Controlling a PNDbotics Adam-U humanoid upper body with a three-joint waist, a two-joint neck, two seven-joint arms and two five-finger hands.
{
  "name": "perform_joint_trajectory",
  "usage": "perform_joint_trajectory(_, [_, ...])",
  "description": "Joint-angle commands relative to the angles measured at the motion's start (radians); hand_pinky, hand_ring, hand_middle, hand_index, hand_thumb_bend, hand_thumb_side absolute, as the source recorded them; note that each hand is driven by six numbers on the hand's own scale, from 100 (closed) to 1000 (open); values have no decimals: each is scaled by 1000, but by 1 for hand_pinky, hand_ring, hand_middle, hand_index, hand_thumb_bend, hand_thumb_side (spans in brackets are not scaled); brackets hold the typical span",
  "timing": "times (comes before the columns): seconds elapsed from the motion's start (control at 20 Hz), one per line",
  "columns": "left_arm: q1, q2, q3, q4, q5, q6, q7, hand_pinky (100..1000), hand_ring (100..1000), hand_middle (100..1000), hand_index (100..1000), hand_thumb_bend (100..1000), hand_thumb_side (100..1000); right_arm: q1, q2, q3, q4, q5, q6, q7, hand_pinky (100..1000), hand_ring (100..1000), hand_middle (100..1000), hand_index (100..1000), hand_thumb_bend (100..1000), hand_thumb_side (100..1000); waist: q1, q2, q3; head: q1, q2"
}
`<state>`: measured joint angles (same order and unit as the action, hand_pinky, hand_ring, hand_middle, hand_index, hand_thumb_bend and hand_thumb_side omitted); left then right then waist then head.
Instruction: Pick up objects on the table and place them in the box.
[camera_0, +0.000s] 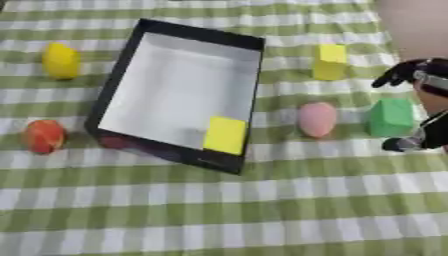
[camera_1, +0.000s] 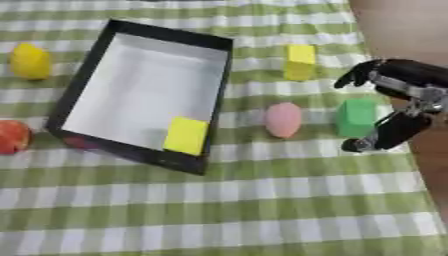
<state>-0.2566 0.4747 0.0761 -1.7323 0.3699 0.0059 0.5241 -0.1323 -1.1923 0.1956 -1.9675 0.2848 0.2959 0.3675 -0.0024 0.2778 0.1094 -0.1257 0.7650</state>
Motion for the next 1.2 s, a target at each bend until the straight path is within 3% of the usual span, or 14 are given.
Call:
perform_joint_trajectory(0.05, [-9,16,4,-21,1,0,-3,767,754,752,908,790,669,-18,-14,-3,31,17,0,10,886,865,839,854,598,200,12,4,2,3,5])
perform_joint_trajectory(0.75, [-5,4,1,-19,5,0,-4,773,752,752,903,783,672,-58,7,11,154,67,-24,6,882,862,833,852,571,188,18,10,8,0,5])
perform_joint_trajectory(1.2, [-6,-2,0,-20,8,-2,-4,773,751,751,901,781,672,-80,22,35,224,60,-54,34,870,831,773,806,544,139,21,14,13,0,5])
